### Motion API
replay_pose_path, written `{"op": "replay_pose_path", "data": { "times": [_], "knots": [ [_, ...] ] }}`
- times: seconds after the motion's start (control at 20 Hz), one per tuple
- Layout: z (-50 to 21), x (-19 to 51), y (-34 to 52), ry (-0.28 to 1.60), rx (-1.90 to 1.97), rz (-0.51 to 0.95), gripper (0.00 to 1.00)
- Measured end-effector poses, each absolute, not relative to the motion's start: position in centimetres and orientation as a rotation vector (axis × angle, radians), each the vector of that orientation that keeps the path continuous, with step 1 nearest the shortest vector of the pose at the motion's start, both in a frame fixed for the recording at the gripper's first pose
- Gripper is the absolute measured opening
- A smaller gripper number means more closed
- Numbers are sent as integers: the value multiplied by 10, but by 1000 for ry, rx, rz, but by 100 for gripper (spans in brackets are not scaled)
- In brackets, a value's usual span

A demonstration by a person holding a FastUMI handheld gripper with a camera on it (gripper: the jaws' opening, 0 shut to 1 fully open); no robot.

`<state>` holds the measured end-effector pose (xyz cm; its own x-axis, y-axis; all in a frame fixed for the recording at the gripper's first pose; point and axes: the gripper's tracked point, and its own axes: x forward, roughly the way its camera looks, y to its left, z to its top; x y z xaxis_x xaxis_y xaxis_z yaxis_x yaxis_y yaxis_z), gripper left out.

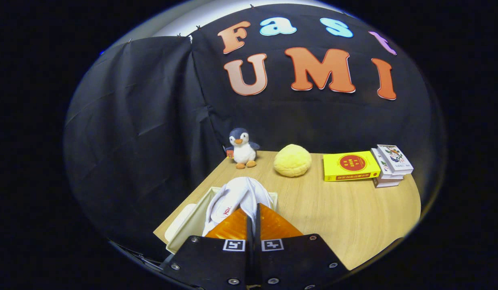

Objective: Open the storage box then place both shoes into the box .Put the left shoe in first, then the right shoe, with the right side of both shoes facing outward in a uniform manner.

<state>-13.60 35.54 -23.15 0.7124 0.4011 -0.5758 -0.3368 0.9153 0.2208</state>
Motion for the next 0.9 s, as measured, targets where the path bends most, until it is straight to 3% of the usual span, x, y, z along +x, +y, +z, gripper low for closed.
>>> {"op": "replay_pose_path", "data": {
  "times": [0.55, 0.7, 0.8, 0.9],
  "knots": [
    [-301, -147, 376, 868, 38, 295, 5],
    [-308, -155, 378, 919, 34, 314, 13],
    [-287, -144, 385, 858, 54, 340, 24],
    [-274, -134, 378, 816, 41, 342, 28]
  ]
}}
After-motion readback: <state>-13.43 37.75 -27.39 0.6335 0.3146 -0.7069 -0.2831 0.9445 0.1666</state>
